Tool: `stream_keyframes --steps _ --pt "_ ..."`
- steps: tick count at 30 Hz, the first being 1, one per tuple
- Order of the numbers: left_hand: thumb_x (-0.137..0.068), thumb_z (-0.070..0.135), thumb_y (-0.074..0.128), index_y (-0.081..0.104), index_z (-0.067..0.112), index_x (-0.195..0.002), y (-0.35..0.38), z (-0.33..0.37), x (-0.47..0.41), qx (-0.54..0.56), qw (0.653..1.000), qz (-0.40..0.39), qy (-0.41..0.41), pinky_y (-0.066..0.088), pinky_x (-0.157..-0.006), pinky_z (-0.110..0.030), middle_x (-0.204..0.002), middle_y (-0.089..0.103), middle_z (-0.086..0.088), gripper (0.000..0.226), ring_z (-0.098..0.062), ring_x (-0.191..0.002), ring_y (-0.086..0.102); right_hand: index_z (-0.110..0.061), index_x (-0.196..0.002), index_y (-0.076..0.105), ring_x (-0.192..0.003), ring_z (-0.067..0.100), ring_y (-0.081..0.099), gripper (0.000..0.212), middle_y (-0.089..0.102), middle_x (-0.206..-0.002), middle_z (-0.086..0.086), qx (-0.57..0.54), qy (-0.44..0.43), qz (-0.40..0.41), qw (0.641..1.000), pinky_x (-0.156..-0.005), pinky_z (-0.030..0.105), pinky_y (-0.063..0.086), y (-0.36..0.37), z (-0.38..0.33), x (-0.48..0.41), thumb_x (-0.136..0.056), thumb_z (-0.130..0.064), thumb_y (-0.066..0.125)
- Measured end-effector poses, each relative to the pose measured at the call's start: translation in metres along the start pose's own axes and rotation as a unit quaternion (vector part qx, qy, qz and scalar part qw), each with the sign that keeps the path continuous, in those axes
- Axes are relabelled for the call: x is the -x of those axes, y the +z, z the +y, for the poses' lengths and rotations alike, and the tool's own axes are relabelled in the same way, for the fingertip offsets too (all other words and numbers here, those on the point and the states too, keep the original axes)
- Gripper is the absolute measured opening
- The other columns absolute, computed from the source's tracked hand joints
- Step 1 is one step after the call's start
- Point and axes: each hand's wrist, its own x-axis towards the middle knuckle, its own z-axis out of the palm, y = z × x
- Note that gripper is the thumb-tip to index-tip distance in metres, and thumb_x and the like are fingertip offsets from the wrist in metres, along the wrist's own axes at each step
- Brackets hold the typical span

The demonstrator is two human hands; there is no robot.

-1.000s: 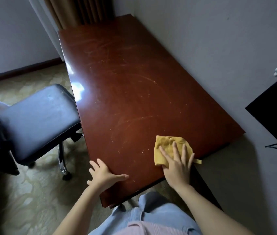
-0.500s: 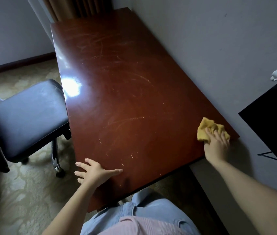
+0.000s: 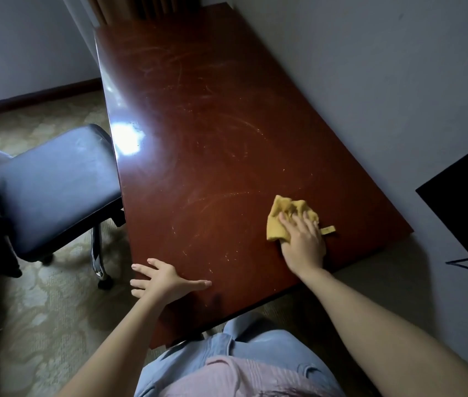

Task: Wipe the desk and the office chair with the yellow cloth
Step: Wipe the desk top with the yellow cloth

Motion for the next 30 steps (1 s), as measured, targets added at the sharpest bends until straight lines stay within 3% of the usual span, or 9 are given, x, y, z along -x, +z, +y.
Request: stream_keyframes --steps 3,6,10,13,18,21,24,27,30 --pt "-0.042 0.075 0.078 -0.019 0.000 -0.146 0.000 0.002 0.000 0.005 1.000 0.003 -0.003 0.006 -0.112 -0.059 -0.150 -0.024 -0.030 0.161 -0.054 -0.139 -0.004 -0.019 -0.129 0.058 -0.132 0.032 0.040 0.050 0.056 -0.132 0.009 -0.047 -0.067 0.039 0.996 -0.111 0.048 0.027 0.010 -0.001 0.029 -0.080 -0.010 0.069" --pt "-0.043 0.075 0.078 -0.019 0.000 -0.146 0.000 0.003 0.001 0.007 1.000 0.005 -0.005 0.005 -0.112 -0.059 -0.150 -0.025 -0.030 0.160 -0.054 -0.139 -0.004 -0.015 -0.110 0.071 -0.104 0.036 0.061 0.045 0.069 -0.106 0.011 -0.031 -0.137 0.084 0.987 -0.088 0.049 0.049 0.004 0.018 0.045 -0.067 -0.006 0.080" --pt "-0.045 0.075 0.077 -0.018 0.000 -0.146 -0.002 0.004 0.002 0.006 1.000 0.000 -0.003 0.004 -0.112 -0.059 -0.150 -0.025 -0.031 0.158 -0.054 -0.139 -0.005 -0.014 -0.101 0.075 -0.089 0.035 0.063 0.035 0.070 -0.094 0.011 0.000 -0.122 0.142 0.982 -0.075 0.044 0.051 -0.009 0.053 0.050 -0.066 -0.010 0.076" --pt "-0.046 0.075 0.076 -0.018 0.000 -0.146 -0.003 0.003 0.002 0.001 1.000 0.000 -0.002 0.005 -0.112 -0.059 -0.150 -0.024 -0.031 0.157 -0.054 -0.139 -0.004 -0.017 -0.114 0.069 -0.107 0.038 0.054 0.051 0.066 -0.112 0.015 -0.023 0.034 0.130 0.991 -0.081 0.050 0.048 -0.021 0.081 0.051 -0.068 0.003 0.075" --pt "-0.045 0.076 0.076 -0.017 0.001 -0.147 -0.001 0.001 0.000 -0.007 1.000 0.007 0.004 0.007 -0.112 -0.059 -0.151 -0.022 -0.030 0.156 -0.053 -0.140 -0.001 -0.033 -0.144 0.035 -0.141 0.028 0.015 0.065 0.028 -0.153 0.004 0.030 0.191 0.058 0.979 -0.107 0.056 0.027 -0.054 0.116 0.027 -0.088 -0.009 0.058" --pt "-0.046 0.075 0.076 -0.015 0.002 -0.147 0.003 -0.003 0.001 -0.023 0.999 0.022 0.012 0.010 -0.112 -0.058 -0.152 -0.019 -0.030 0.155 -0.052 -0.140 0.003 -0.040 -0.150 0.007 -0.145 0.027 -0.005 0.064 -0.001 -0.160 -0.003 0.059 0.265 -0.038 0.962 -0.112 0.056 0.018 -0.067 0.130 0.004 -0.098 -0.026 0.041" --pt "-0.047 0.073 0.077 -0.016 0.004 -0.148 0.006 -0.009 0.001 -0.039 0.998 0.030 0.026 0.012 -0.113 -0.057 -0.152 -0.020 -0.028 0.153 -0.049 -0.141 0.004 -0.042 -0.149 -0.001 -0.144 0.032 -0.014 0.057 -0.012 -0.159 -0.003 0.023 0.326 -0.086 0.941 -0.115 0.053 0.005 -0.074 0.129 -0.020 -0.101 -0.036 0.029" --pt "-0.048 0.065 0.083 -0.018 0.007 -0.147 0.004 -0.014 0.001 -0.067 0.997 0.012 0.045 0.014 -0.112 -0.055 -0.152 -0.023 -0.027 0.154 -0.047 -0.141 0.005 -0.044 -0.148 0.000 -0.142 0.035 -0.018 0.052 -0.013 -0.159 -0.002 -0.010 0.355 -0.082 0.931 -0.114 0.054 -0.002 -0.068 0.107 -0.031 -0.101 -0.044 0.023" --pt "-0.053 0.052 0.088 -0.021 0.008 -0.146 0.001 -0.019 0.003 -0.107 0.993 0.000 0.055 0.017 -0.113 -0.052 -0.151 -0.026 -0.027 0.150 -0.045 -0.142 0.006 -0.053 -0.144 0.008 -0.144 0.027 -0.018 0.052 -0.008 -0.159 -0.009 -0.007 0.282 -0.059 0.958 -0.115 0.050 -0.008 -0.043 0.077 -0.017 -0.098 -0.042 0.030"
